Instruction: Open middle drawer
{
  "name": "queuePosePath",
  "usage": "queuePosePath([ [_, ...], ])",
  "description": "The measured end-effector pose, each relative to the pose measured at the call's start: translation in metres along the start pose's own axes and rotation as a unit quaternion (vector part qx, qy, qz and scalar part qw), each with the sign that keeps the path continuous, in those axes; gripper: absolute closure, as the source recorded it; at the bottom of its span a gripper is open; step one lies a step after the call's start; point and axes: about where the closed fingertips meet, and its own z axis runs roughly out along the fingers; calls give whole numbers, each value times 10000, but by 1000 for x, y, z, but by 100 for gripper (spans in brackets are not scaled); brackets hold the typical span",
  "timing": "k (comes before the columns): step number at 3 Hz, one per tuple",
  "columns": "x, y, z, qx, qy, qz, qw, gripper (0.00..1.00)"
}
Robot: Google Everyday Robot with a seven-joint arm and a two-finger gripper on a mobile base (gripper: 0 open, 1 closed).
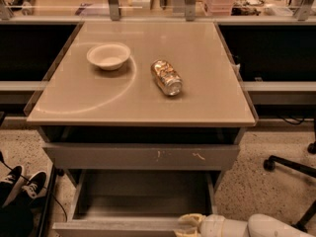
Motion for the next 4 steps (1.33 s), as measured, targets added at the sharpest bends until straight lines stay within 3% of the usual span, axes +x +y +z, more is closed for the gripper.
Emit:
queuePosePath([
  [3, -4, 1, -2, 0, 0, 0, 10000, 13],
  [4, -4, 1, -2, -1, 0, 0, 10000, 0],
])
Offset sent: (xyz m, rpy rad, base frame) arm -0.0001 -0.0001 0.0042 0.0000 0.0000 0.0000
